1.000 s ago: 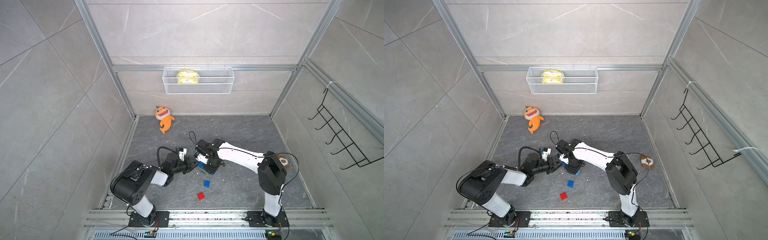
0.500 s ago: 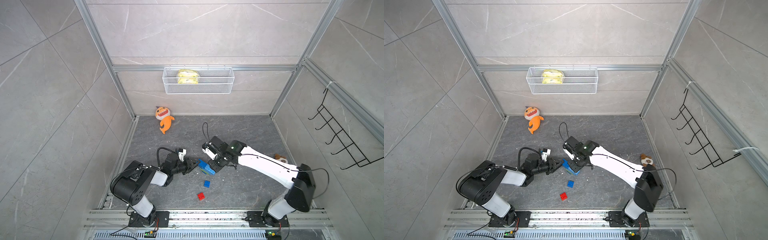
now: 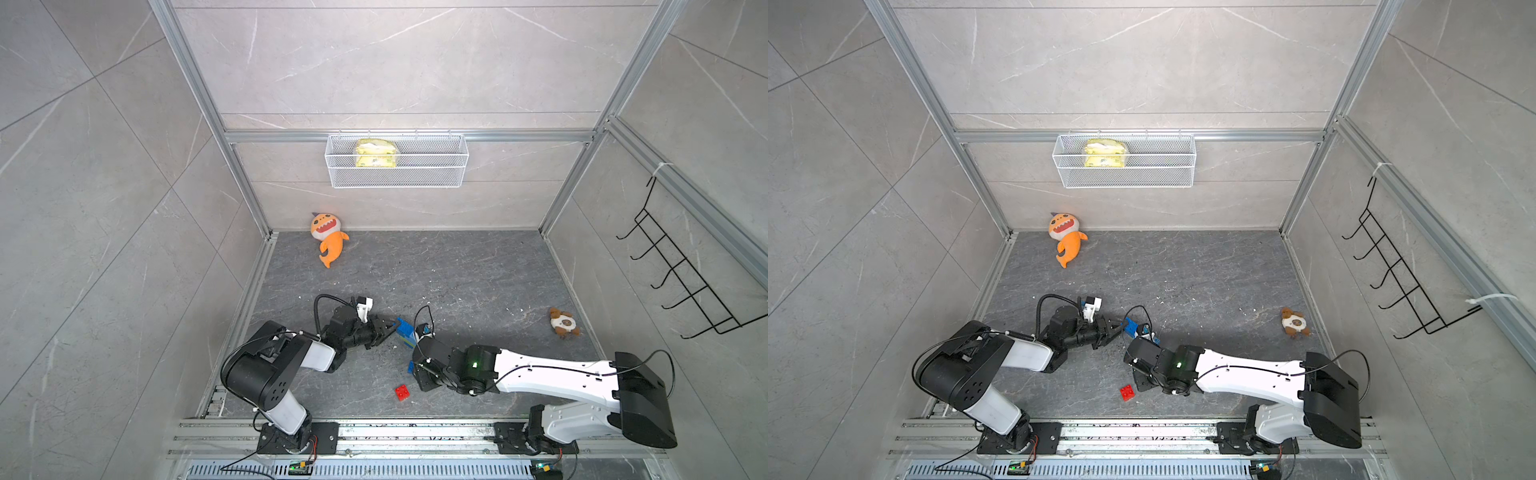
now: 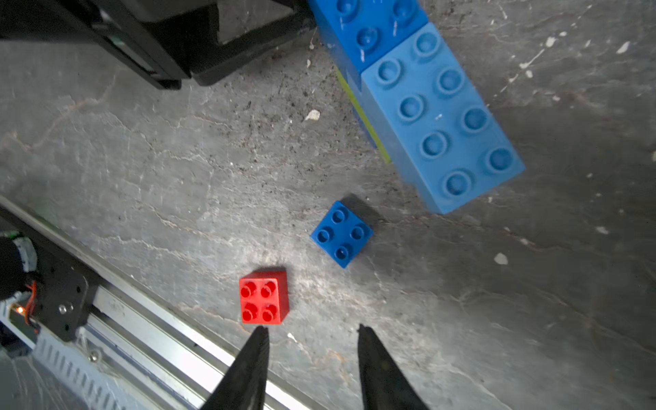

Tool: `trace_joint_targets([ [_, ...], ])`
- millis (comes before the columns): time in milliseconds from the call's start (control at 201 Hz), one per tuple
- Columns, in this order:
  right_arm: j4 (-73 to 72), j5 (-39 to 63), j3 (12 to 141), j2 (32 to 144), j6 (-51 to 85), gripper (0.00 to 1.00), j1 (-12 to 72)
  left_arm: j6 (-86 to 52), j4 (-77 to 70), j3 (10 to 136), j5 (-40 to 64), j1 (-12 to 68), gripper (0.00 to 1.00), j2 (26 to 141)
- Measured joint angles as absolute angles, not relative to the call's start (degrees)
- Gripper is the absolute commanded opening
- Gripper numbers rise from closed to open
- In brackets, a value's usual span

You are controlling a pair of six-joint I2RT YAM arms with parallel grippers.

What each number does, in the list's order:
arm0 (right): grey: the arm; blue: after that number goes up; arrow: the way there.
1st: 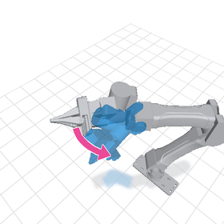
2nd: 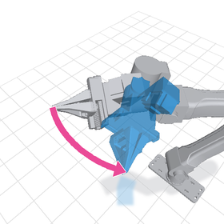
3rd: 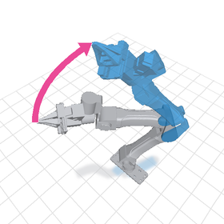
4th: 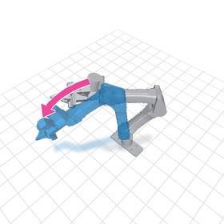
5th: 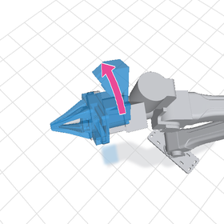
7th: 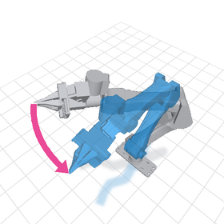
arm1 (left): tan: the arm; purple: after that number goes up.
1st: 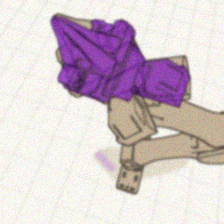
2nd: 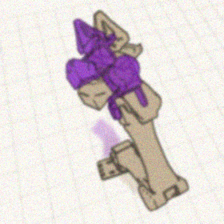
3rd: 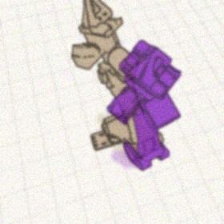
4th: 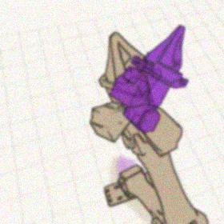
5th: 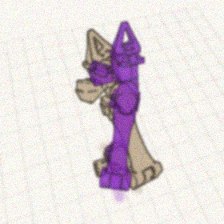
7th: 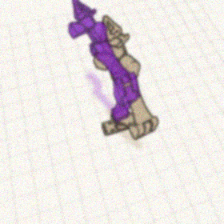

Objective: Assemble a heart with lego
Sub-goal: Pick up the lego brick from the center of the board.

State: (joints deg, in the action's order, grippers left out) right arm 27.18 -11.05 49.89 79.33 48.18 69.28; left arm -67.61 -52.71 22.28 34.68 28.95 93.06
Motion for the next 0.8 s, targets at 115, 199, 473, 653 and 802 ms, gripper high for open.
trace_joint_targets([
  [115,24.60,-14.09,49.06,82.24,53.47,0.47,70.02,-67.61,-52.73,22.26,34.70,28.95,0.40,93.06],
  [199,23.57,-15.31,48.99,84.05,56.03,0.47,70.02,-67.61,-52.73,22.26,34.72,28.95,0.40,93.06],
  [473,20.99,-16.36,49.06,89.91,60.31,0.50,70.17,-67.53,-52.60,22.26,34.87,28.95,0.40,92.86],
  [653,20.69,-16.71,49.30,92.95,60.90,0.51,70.17,-67.53,-52.45,22.26,34.96,28.95,0.40,92.49],
  [802,20.69,-17.58,50.30,93.73,60.88,0.52,70.15,-67.48,-52.18,22.26,35.07,28.95,0.40,92.20],
])
